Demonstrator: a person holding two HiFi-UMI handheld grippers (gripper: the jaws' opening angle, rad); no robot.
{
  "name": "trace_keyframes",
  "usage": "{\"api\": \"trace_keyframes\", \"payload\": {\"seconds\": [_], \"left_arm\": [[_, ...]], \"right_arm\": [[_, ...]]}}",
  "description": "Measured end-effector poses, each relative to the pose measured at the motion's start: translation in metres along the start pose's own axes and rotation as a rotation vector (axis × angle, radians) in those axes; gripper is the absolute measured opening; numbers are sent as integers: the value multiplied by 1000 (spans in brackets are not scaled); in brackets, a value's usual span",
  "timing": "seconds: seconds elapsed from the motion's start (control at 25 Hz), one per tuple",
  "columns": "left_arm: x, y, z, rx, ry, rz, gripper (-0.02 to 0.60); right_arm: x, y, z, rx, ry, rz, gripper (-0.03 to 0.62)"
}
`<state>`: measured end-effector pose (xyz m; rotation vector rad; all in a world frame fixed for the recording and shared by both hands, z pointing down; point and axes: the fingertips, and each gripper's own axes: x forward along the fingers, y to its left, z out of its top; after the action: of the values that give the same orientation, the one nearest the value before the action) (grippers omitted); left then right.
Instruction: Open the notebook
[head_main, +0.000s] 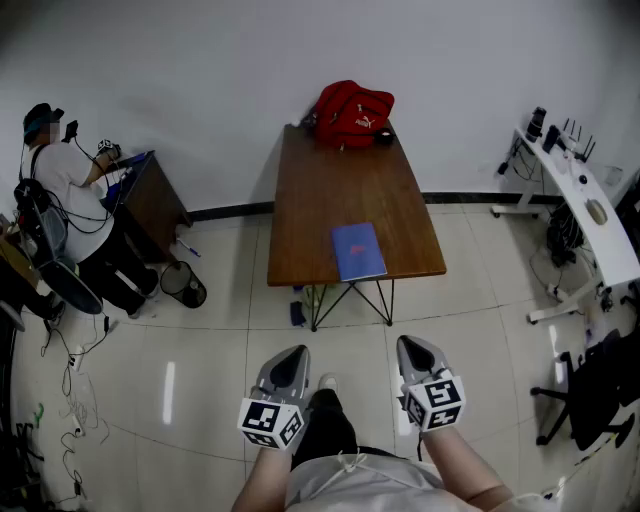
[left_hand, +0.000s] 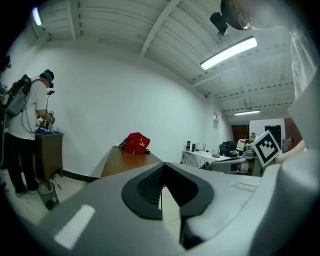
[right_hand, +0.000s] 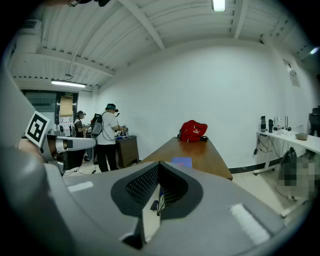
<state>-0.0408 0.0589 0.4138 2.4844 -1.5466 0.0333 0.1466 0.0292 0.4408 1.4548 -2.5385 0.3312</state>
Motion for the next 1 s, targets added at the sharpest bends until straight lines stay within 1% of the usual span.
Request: {"api": "trace_keyframes", "payload": {"seconds": [0.24,0.36,0.52,0.72,0.88,1.0], "left_arm": [[47,28,-1,-27,4,-5,6],[78,48,-3,-39,22,-12,6],[125,78,-10,-63,66,-23,6],[180,114,-27,-87,122,-43,6],[212,142,-45,-110,169,-52,6],[231,160,-60,-140,217,-55,6]], "right_arm": [[47,-28,2,6,36,-18,6],[78,-45,3,23,63,-37,8],[126,-74,-8,54,132,-72,8],[187,-101,-23,67,223,-94,8],[232,-120,-39,70,289,-123,8],[260,-132,-58,78,358,-132,8]]}}
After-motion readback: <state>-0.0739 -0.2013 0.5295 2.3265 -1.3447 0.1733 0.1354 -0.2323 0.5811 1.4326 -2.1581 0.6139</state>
